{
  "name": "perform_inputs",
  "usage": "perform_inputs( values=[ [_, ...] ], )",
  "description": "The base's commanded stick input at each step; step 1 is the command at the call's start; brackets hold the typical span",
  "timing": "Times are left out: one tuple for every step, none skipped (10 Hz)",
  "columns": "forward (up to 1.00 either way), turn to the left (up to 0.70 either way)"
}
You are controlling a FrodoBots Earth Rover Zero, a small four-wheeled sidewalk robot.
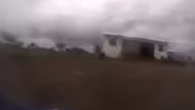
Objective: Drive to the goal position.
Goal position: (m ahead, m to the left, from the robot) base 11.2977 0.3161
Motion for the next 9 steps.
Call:
perform_inputs(
  values=[
    [0.70,0.00],
    [0.70,0.00],
    [0.70,0.00],
    [0.70,0.00],
    [0.70,0.00],
    [0.70,0.00],
    [0.70,0.00],
    [0.70,0.00],
    [0.70,0.00]
  ],
)
